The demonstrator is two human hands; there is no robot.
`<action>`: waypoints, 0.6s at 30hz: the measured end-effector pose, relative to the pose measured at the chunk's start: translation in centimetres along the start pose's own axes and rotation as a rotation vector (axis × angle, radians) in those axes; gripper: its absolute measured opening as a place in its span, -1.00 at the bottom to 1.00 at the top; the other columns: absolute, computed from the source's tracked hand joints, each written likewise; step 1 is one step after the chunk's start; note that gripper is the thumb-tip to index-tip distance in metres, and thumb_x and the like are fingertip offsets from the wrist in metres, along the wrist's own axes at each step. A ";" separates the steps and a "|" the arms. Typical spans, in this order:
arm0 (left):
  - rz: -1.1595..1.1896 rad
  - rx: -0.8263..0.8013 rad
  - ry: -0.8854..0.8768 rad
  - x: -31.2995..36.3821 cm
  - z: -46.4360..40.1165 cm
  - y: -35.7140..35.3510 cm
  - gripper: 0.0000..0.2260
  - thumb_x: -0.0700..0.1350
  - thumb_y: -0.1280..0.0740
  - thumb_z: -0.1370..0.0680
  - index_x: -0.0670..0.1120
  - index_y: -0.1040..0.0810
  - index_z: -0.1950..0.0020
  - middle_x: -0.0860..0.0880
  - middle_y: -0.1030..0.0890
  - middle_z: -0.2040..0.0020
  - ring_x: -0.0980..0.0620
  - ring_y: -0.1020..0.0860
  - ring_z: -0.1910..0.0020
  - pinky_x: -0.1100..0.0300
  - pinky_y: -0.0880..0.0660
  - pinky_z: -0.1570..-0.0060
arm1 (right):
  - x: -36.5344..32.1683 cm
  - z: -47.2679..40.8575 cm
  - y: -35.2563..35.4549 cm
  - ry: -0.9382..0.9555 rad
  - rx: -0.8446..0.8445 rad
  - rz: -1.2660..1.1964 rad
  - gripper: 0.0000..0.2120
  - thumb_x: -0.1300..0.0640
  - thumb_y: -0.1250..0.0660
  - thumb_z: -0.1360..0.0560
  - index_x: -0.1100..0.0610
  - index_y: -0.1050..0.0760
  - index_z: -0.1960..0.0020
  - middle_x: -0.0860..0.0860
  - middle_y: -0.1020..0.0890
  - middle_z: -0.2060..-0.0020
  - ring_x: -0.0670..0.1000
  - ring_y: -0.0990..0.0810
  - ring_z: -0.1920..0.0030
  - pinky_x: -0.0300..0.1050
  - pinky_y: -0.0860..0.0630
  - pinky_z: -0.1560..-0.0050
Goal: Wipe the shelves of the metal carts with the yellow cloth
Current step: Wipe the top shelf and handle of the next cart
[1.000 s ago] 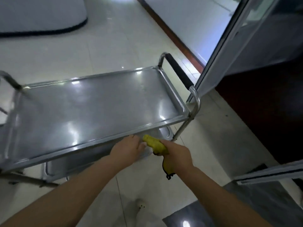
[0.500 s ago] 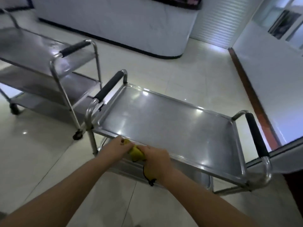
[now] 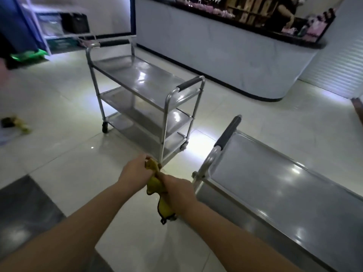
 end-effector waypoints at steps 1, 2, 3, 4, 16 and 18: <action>0.009 0.040 0.007 -1.0 -0.6 1.6 -0.84 -0.18 -0.29 -0.52 -0.02 -0.46 -0.08 -0.01 -0.51 0.07 -0.03 -0.49 0.04 0.12 -0.45 0.00 | -1.6 -1.3 0.1 0.005 -0.029 -0.042 -0.49 0.01 -0.28 -0.54 -0.02 -0.27 -0.47 0.12 -0.62 -0.03 0.22 -0.62 0.07 -0.01 -0.50 0.16; 0.011 0.074 0.013 -2.0 -1.1 3.1 -0.82 -0.19 -0.27 -0.54 -0.04 -0.46 -0.13 -0.02 -0.51 0.04 -0.02 -0.48 0.04 0.13 -0.44 0.01 | -3.0 -2.4 0.2 -0.005 -0.090 -0.094 -0.38 -0.04 -0.29 -0.54 -0.06 -0.13 -0.53 0.11 -0.58 -0.14 0.22 -0.60 -0.03 0.00 -0.51 0.05; 0.013 0.095 0.018 -3.1 -1.7 4.4 -0.80 -0.20 -0.26 -0.55 -0.04 -0.46 -0.16 -0.02 -0.51 0.03 -0.01 -0.47 0.05 0.13 -0.43 0.04 | -4.3 -3.4 0.2 -0.018 -0.150 -0.146 -0.28 -0.08 -0.31 -0.53 -0.11 0.00 -0.56 0.10 -0.54 -0.23 0.20 -0.57 -0.10 -0.01 -0.51 -0.04; 0.020 0.106 0.017 -4.1 -2.2 5.7 -0.79 -0.21 -0.25 -0.55 -0.03 -0.46 -0.16 -0.01 -0.51 0.03 0.00 -0.47 0.07 0.17 -0.41 0.09 | -5.4 -4.3 0.0 -0.023 -0.185 -0.172 -0.22 -0.09 -0.33 -0.52 -0.15 0.09 -0.56 0.08 -0.49 -0.30 0.17 -0.55 -0.16 -0.02 -0.51 -0.09; 0.113 0.066 -0.039 -10.7 -13.4 15.1 -0.79 -0.22 -0.28 -0.56 0.03 -0.51 -0.14 0.03 -0.53 0.00 0.02 -0.46 0.02 0.19 -0.37 0.03 | -6.2 -20.6 -1.5 -0.021 -0.086 -0.236 -0.15 0.01 -0.40 -0.49 -0.06 0.08 -0.57 -0.04 -0.12 -0.55 0.03 -0.17 -0.50 -0.04 -0.22 -0.46; 0.112 0.036 -0.067 -11.1 -15.9 15.8 -0.79 -0.22 -0.27 -0.57 0.08 -0.48 -0.08 0.05 -0.53 0.04 0.05 -0.48 0.03 0.21 -0.39 0.04 | -5.6 -24.3 -2.2 0.023 -0.108 -0.215 -0.09 -0.01 -0.44 -0.46 -0.06 0.12 -0.57 -0.07 -0.01 -0.56 0.00 -0.01 -0.54 0.01 -0.08 -0.52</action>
Point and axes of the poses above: each hand's wrist, its own z-axis away from the middle knuckle, its own y-axis out of the back of the hand, x = y × z, the point moved 1 cm from there along -z, towards the middle knuckle
